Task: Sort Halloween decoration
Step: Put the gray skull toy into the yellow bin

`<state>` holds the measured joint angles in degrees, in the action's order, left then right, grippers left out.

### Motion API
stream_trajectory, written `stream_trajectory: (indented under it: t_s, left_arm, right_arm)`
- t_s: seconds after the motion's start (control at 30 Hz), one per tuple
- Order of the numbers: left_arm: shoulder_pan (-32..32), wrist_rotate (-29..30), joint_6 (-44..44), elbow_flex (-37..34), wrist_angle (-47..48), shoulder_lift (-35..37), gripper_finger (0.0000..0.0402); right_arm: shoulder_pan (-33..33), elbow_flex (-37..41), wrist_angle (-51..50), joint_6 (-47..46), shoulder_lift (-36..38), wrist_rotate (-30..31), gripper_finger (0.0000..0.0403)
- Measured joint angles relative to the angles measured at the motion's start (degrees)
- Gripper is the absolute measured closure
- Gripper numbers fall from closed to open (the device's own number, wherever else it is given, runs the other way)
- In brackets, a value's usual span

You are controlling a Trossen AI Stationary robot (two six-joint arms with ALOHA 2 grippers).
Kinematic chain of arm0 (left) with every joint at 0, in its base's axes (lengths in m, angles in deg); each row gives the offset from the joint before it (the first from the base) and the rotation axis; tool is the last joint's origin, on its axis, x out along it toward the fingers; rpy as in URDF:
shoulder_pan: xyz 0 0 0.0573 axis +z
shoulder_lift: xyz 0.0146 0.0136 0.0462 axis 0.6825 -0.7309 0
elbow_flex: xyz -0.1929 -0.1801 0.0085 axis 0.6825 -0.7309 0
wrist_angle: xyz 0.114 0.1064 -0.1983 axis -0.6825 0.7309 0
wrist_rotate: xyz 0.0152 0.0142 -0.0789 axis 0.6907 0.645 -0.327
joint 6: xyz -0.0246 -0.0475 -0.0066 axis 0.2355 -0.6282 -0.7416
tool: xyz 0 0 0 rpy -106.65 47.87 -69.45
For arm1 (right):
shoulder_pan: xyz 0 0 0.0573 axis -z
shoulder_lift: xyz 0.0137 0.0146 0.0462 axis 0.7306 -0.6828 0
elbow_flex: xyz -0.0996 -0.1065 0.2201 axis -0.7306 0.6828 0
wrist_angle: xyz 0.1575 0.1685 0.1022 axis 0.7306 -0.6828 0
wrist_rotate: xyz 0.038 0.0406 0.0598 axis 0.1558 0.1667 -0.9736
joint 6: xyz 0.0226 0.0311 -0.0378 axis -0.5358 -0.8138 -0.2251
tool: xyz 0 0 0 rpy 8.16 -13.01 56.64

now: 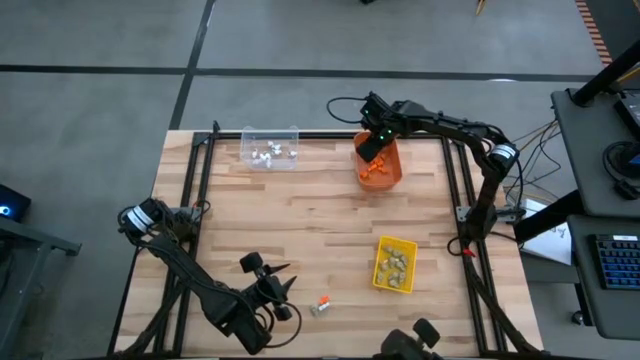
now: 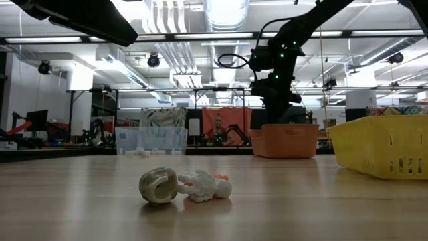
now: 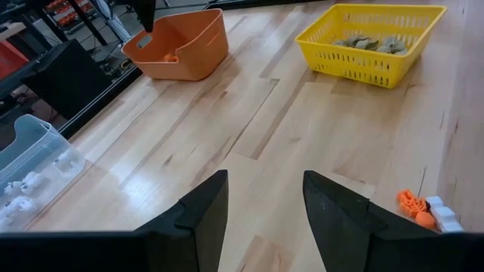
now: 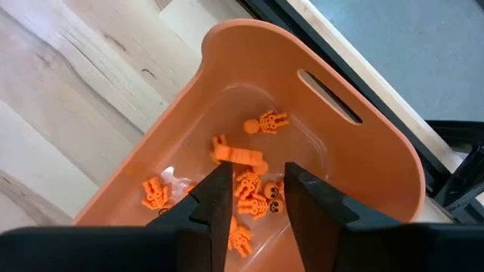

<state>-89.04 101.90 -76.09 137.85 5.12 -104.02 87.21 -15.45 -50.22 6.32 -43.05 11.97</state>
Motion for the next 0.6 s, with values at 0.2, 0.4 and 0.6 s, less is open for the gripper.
stream_trajectory:
  t_s: [0.2, 0.4, 0.6]
  left_arm:
    - [0.1, 0.0, 0.0, 0.0, 0.0, 0.0, 0.0247]
    - [0.2, 0.0, 0.1, 0.0, 0.0, 0.0, 0.0247]
    - [0.4, 0.1, 0.2, 0.0, 0.0, 0.0, 0.0247]
  right_arm:
    - [0.0, 0.0, 0.0, -0.9, 0.0, 0.0, 0.0262]
    - [0.0, -1.5, -0.6, -2.6, 1.0, 0.0, 0.0243]
    - [-0.8, -3.5, -1.2, -3.7, 4.9, 0.0, 0.0254]
